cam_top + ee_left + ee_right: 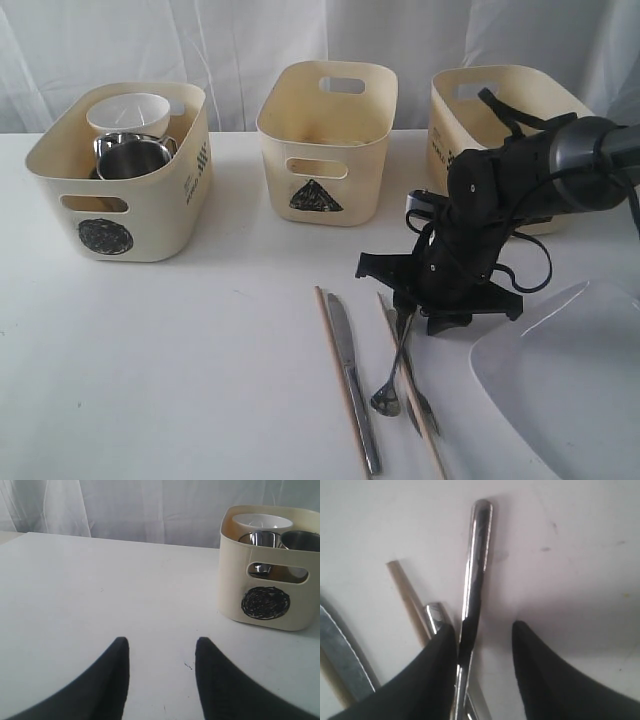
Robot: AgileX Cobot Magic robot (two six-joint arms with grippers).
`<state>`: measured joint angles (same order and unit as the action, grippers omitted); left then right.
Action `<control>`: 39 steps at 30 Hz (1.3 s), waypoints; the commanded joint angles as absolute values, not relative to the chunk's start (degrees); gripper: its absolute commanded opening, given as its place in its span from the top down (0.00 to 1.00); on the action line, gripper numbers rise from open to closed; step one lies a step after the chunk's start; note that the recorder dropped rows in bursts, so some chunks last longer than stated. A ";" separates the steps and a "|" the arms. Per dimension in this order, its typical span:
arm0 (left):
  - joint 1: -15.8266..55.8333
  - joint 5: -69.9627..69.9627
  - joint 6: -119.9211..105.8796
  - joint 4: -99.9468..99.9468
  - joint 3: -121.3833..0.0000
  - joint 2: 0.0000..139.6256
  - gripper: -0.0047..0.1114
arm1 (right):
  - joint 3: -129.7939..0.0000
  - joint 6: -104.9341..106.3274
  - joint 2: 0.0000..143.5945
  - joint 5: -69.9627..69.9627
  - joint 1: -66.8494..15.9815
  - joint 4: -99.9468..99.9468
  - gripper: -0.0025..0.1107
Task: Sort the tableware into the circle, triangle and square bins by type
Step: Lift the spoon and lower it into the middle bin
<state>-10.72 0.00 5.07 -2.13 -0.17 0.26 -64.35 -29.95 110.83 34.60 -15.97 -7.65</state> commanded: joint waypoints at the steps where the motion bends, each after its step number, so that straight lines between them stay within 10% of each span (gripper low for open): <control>1: -10.89 0.00 5.23 -2.42 0.00 0.00 0.55 | -64.22 -30.17 111.48 34.60 -15.92 -7.68 0.66; 12: -10.89 0.00 5.23 -2.42 0.00 0.00 0.55 | -64.22 -29.60 111.48 35.70 -16.01 -7.91 0.98; 39: -10.89 0.00 5.23 -2.42 0.00 0.00 0.55 | -66.31 -14.11 90.67 10.60 -16.29 -9.36 0.98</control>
<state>-10.72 0.00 5.07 -2.13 -0.17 0.26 -65.71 -15.91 92.38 14.99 -16.01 -9.29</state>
